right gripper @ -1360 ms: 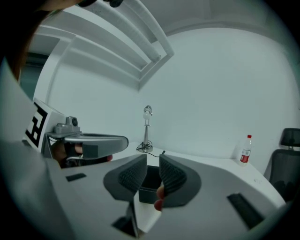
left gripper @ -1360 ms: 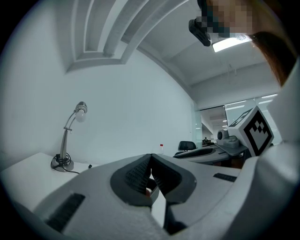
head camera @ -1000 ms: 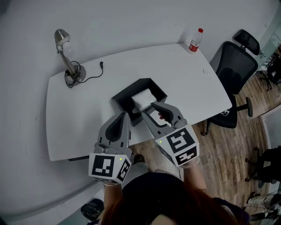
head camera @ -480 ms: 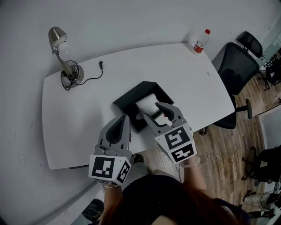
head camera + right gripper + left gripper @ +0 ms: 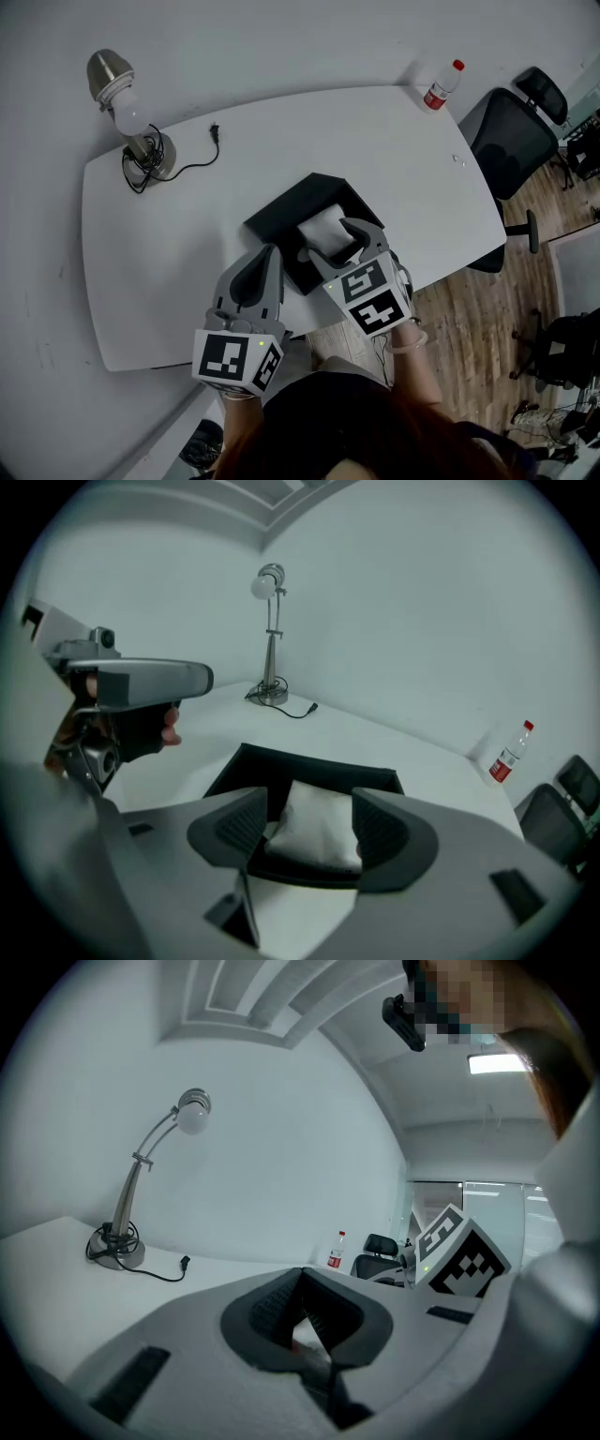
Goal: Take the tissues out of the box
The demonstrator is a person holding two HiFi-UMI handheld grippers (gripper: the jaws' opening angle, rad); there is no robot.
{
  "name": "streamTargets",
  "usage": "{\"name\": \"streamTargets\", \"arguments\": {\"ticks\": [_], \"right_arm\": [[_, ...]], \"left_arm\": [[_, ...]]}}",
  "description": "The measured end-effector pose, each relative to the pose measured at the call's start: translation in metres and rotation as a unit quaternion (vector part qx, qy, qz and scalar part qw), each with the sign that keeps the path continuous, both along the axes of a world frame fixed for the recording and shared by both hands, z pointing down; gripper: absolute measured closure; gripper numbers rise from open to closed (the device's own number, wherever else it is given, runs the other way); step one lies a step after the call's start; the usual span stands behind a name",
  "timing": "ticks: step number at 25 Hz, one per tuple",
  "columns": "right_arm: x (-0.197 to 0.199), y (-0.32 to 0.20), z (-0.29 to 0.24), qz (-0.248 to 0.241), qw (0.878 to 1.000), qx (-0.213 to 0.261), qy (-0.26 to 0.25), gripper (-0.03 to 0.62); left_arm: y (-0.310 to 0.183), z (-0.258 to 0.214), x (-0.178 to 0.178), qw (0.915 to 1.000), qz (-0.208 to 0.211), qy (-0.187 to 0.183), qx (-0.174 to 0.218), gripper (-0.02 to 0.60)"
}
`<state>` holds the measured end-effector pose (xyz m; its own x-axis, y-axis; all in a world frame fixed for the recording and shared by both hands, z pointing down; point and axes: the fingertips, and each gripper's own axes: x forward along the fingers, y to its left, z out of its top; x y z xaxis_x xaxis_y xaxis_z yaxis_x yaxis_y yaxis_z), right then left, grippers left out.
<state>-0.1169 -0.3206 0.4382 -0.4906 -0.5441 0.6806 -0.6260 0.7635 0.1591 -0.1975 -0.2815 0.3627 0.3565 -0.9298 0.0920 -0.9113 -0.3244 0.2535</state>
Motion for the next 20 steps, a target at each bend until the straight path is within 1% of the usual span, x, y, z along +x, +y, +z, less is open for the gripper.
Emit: {"name": "streamTargets", "arguments": {"ticks": [2,6,12,20], "right_arm": [[0.001,-0.005,0.007,0.0,1.0,-0.008,0.026,0.325],[0.001,-0.012,0.022,0.002,0.998,-0.03,0.058,0.315],[0.005,-0.014,0.042,0.005,0.992,-0.07,0.107,0.299],[0.006,-0.015,0.056,0.006,0.984,-0.083,0.156,0.299]], "left_arm": [[-0.004,0.003,-0.003,1.0,0.0,0.003,-0.004,0.56],[-0.011,0.01,-0.009,0.9999,-0.003,0.008,-0.012,0.56],[-0.018,0.019,-0.018,0.9995,-0.005,0.021,-0.024,0.56],[-0.018,0.029,-0.022,0.9988,-0.007,0.033,-0.035,0.56]]}}
